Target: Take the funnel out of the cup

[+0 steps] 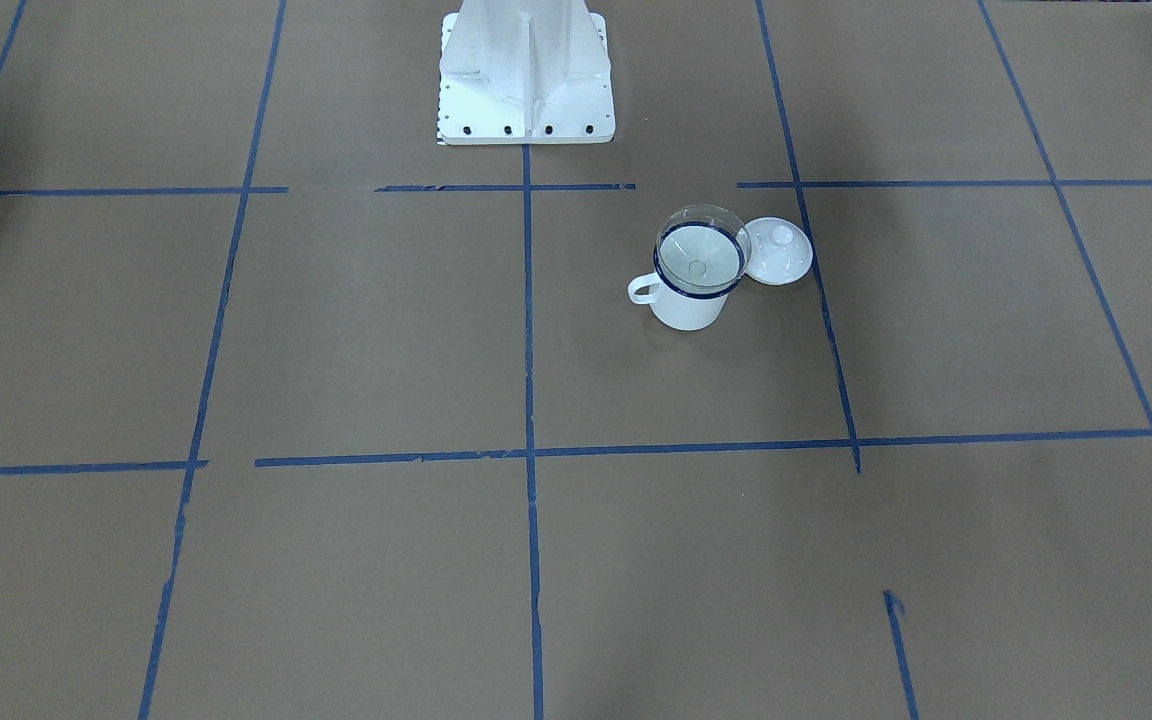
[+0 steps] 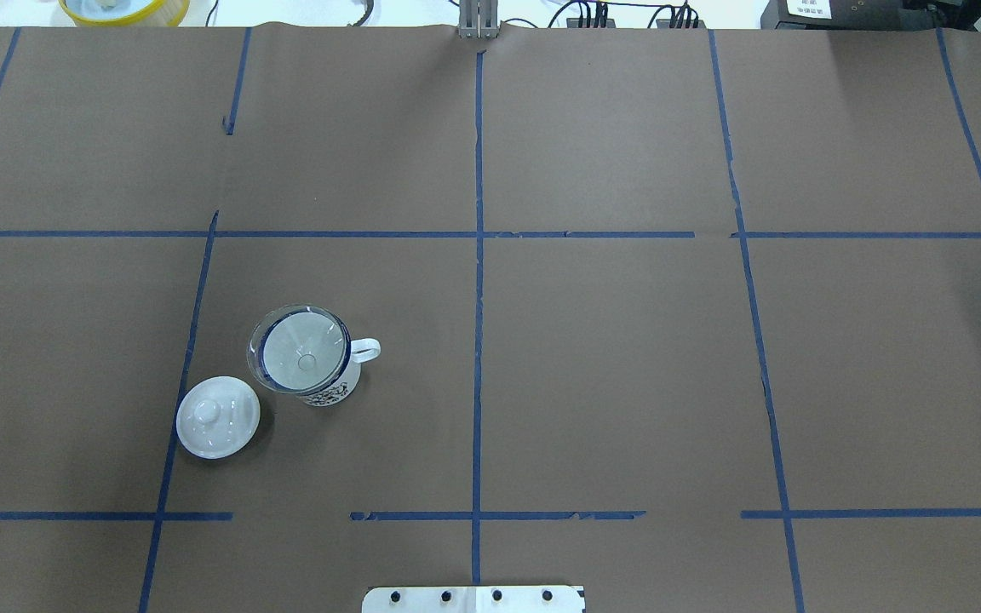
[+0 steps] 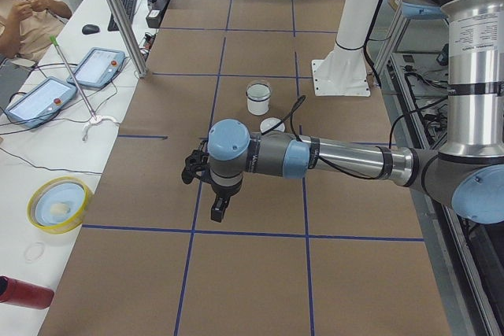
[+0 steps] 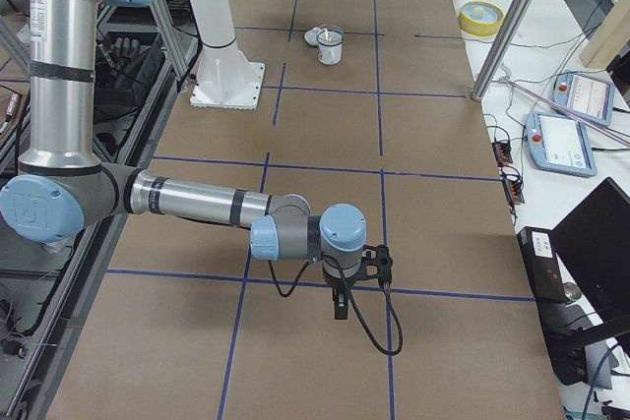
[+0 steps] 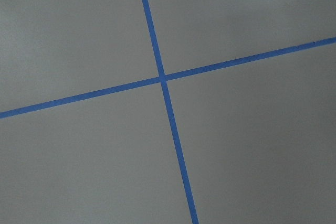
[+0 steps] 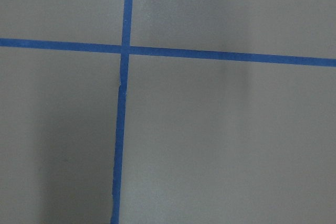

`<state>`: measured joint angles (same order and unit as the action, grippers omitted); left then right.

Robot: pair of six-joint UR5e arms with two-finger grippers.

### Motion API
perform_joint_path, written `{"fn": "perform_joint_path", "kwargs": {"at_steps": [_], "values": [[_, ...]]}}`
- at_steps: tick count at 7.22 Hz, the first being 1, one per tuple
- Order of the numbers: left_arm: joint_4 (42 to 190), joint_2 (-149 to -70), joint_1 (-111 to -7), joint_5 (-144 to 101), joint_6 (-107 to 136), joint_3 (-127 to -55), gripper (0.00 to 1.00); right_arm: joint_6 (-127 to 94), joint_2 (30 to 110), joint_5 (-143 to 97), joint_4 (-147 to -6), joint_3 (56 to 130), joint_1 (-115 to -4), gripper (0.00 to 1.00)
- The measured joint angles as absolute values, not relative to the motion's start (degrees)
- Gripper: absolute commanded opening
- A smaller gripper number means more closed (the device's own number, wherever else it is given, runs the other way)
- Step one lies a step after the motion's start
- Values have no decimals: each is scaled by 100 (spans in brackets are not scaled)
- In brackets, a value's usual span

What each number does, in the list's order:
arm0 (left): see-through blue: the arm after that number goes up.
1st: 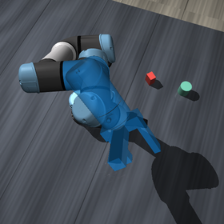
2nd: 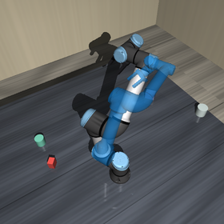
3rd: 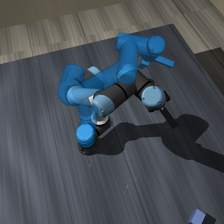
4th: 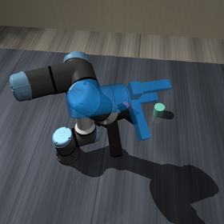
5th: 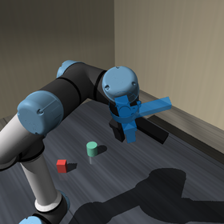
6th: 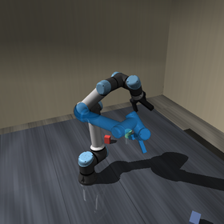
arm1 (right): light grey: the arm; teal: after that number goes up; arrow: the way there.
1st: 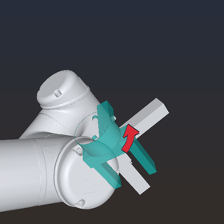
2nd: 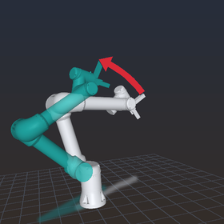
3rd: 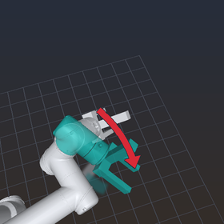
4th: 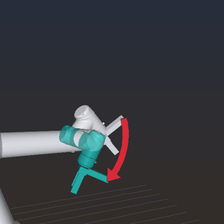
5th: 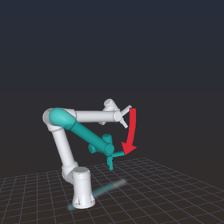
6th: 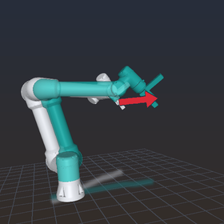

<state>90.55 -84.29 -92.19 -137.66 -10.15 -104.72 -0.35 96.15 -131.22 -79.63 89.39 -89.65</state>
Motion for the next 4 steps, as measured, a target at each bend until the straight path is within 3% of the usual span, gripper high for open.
{"fn": "perform_joint_path", "kwargs": {"at_steps": [4], "values": [[10185, -8968, -9211, -13789, -911, -10398, 100, -35, 9615, -13122, -7963, 8939, -8965, 100]]}}
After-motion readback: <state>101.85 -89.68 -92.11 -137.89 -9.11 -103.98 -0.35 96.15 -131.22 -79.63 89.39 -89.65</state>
